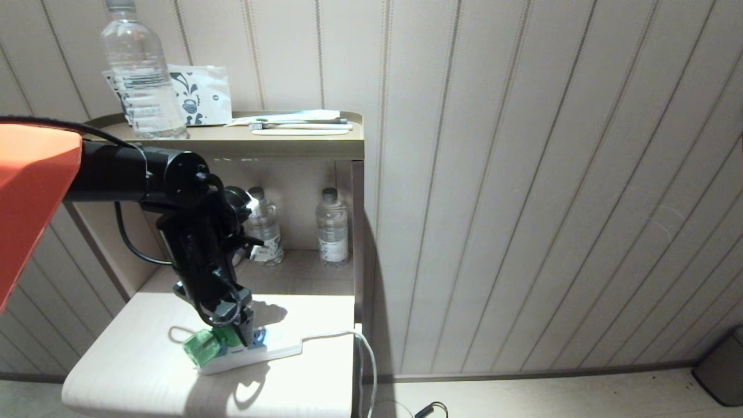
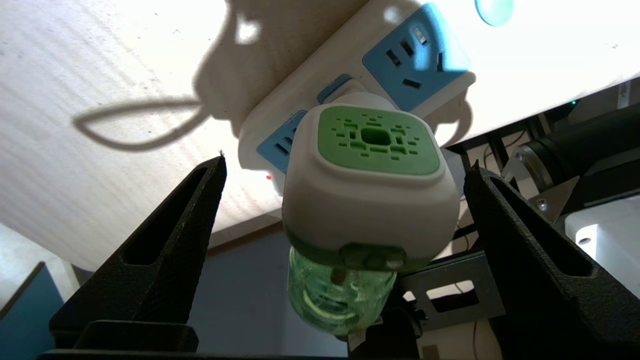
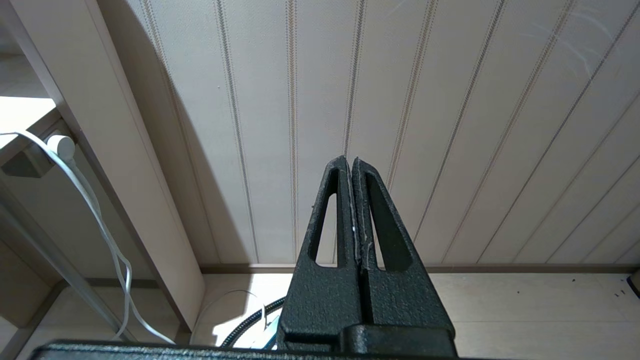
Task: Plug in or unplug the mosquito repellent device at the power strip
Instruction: Insert the plug into the socket
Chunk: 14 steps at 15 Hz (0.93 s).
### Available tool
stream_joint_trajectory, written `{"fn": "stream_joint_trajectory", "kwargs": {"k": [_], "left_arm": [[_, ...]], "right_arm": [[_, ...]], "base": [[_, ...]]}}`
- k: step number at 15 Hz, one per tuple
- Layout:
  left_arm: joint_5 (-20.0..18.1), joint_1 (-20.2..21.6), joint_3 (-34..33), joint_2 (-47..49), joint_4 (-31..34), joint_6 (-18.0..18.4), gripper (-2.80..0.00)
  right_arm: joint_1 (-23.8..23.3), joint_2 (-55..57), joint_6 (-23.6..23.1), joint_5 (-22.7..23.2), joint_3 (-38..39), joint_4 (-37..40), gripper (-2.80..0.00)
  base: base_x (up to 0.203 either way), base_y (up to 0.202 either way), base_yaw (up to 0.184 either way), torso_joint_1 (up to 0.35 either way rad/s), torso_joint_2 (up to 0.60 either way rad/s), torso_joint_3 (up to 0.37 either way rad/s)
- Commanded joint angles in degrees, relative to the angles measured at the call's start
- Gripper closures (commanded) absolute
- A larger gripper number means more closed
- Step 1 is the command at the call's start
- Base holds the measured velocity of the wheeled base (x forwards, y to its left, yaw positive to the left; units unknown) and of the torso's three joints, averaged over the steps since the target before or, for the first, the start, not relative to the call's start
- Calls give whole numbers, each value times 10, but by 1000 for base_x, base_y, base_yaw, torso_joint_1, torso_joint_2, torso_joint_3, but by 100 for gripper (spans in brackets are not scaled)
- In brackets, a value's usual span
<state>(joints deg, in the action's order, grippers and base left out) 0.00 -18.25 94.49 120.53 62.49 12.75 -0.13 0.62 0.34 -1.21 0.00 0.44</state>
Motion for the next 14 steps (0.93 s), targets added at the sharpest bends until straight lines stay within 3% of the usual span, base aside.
{"fn": "stream_joint_trajectory", "kwargs": {"k": [1,14], "left_arm": [[-1,-1,-17,7,-1,-2,-280],[-4,-5,-13,48,-4,-13,-280]], "right_arm": [[0,0,0,0,0,0,0],[0,0,0,0,0,0,0]], "base": [[0,0,0,0,0,0],[0,0,0,0,0,0]]}}
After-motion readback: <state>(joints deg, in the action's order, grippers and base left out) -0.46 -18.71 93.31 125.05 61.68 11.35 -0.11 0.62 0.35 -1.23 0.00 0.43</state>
